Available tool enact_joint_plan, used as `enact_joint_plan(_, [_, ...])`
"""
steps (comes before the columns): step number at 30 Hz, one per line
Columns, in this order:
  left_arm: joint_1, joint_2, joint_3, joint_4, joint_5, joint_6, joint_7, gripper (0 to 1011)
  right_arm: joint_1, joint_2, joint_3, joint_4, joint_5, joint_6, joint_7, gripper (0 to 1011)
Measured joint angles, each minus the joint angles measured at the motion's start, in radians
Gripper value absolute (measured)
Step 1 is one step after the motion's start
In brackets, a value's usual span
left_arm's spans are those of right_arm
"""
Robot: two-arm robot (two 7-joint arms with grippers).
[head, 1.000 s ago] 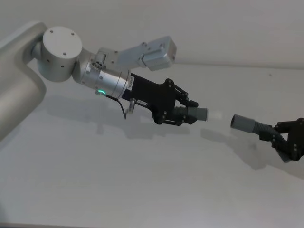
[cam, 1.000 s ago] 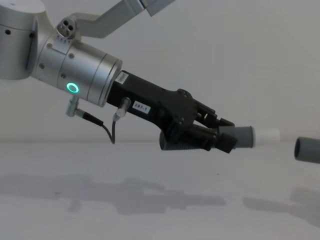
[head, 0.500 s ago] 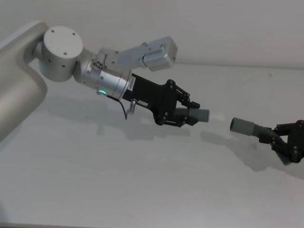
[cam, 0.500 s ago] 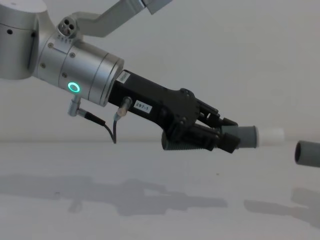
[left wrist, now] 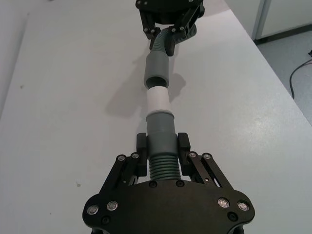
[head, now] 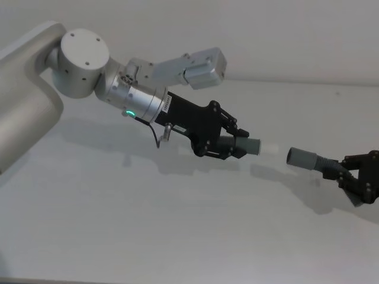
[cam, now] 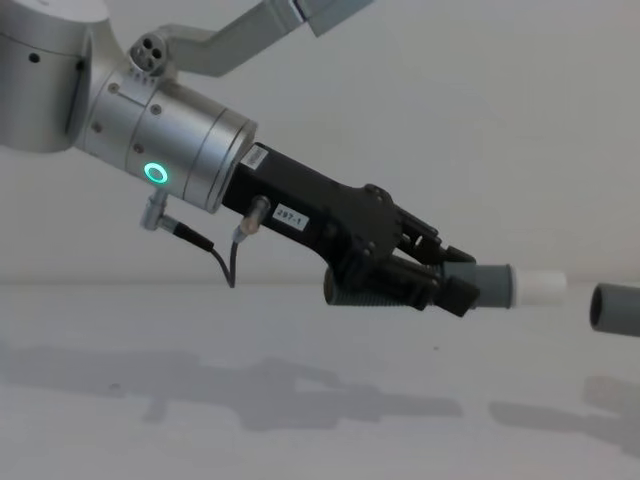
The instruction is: Use both hands to pick up one end of the pipe from the table, align the ends, and insert them.
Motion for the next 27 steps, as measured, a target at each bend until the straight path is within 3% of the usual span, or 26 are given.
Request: enact_joint_plan(27, [-0.027, -0.012, 0.026, 0.025, 0.019, 0.017, -0.011, 356, 0.022, 0.007, -0.023, 0.006, 0.012, 0.000, 0.028, 165])
